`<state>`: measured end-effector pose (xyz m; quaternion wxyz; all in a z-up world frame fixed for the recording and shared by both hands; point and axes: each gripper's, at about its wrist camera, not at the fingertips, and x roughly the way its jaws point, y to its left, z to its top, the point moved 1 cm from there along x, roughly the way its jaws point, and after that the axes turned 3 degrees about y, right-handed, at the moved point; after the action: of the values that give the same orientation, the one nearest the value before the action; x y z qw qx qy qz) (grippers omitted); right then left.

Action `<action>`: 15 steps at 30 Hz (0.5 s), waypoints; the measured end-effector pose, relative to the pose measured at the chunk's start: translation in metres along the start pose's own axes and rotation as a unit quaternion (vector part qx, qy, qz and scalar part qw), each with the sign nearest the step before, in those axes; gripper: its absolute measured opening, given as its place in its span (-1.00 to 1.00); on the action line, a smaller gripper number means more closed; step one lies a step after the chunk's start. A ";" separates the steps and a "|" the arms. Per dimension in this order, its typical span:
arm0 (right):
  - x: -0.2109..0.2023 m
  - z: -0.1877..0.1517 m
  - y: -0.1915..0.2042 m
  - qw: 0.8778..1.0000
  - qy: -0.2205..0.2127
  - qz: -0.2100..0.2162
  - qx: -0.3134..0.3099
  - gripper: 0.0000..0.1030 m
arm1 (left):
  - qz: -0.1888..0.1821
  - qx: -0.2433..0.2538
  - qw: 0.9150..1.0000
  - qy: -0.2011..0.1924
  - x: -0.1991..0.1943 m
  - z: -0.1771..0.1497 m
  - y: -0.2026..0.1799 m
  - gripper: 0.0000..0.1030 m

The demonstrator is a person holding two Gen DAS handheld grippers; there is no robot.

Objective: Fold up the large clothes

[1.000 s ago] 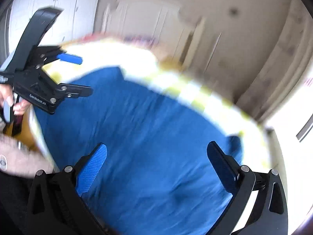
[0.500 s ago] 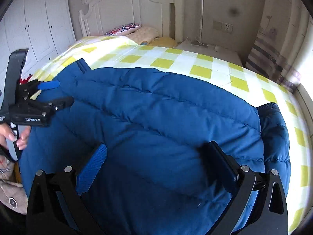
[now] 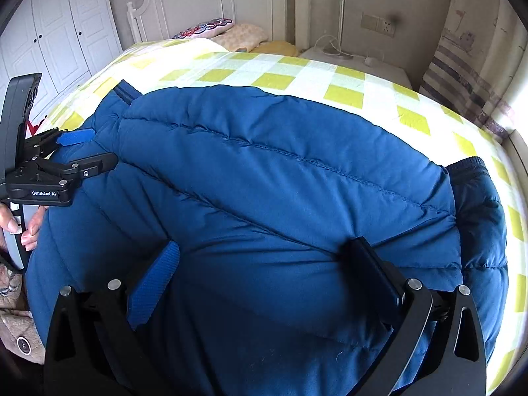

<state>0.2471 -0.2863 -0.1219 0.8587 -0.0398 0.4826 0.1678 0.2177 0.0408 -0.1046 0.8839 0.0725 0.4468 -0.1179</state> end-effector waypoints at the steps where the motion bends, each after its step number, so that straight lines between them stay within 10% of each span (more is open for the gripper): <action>1: 0.001 0.001 0.000 1.000 0.003 -0.001 -0.001 0.91 | 0.007 0.005 1.000 0.003 0.001 0.000 -0.002 0.96; 10: -0.008 0.032 0.009 0.991 0.109 -0.040 -0.063 0.91 | 0.006 0.040 0.989 0.144 -0.004 0.033 0.001 0.95; 15: -0.083 0.083 0.004 0.995 -0.054 -0.057 -0.069 0.91 | -0.001 0.022 0.999 0.029 -0.061 0.078 0.006 0.95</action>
<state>0.2734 -0.2841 -0.0073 0.8867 -0.1172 0.4201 0.1533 0.2448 0.0375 -0.0089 0.8684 0.0951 0.4699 -0.1265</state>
